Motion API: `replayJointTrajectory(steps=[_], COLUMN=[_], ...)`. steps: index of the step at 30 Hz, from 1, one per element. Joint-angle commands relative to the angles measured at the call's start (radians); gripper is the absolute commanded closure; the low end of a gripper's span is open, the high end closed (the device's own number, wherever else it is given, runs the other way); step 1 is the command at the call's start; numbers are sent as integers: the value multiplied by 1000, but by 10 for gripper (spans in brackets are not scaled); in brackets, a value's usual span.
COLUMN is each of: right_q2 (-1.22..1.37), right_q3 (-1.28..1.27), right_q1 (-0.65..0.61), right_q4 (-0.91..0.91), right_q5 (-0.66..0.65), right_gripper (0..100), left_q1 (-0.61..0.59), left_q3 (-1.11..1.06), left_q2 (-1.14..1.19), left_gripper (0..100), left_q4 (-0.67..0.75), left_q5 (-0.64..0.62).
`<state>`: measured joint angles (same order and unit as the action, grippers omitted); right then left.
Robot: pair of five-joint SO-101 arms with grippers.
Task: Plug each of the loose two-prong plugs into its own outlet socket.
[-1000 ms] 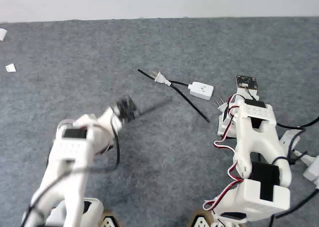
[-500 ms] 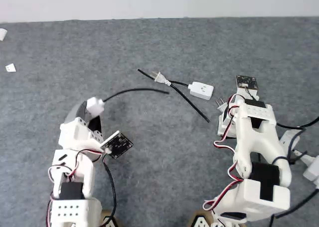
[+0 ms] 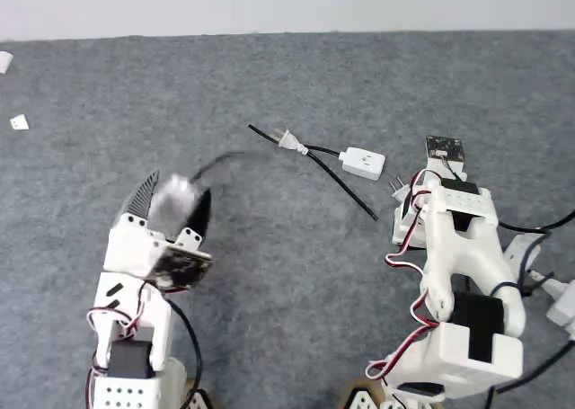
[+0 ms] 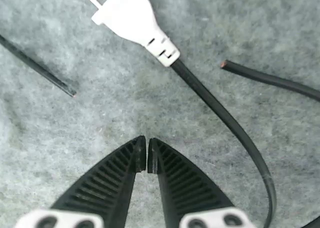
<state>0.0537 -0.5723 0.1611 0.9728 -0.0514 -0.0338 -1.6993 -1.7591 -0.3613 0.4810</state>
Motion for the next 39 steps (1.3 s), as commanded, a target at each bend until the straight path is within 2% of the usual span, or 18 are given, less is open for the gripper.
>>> replayJointTrajectory(steps=[1, 10, 18, 29, 34, 39], right_q2=[-15, -15, -15, -13, -13, -13], right_q3=[3, 3, 3, 3, 3, 3], right_q1=[-8, -8, -8, -8, -8, -8], right_q4=[4, 4, 4, 4, 4, 15], right_q5=[-11, -12, -12, -11, -9, -11], right_gripper=[990, 990, 990, 990, 990, 990], left_q1=[-8, -51, -74, -81, -81, -74], left_q3=[15, 15, 15, 16, 91, 277], left_q2=[-46, -60, -58, -44, 92, 408], left_gripper=[678, 678, 678, 704, 796, 804], left_q4=[-8, -15, -176, -308, -311, -311], left_q5=[-121, -239, -293, -494, -500, -551])
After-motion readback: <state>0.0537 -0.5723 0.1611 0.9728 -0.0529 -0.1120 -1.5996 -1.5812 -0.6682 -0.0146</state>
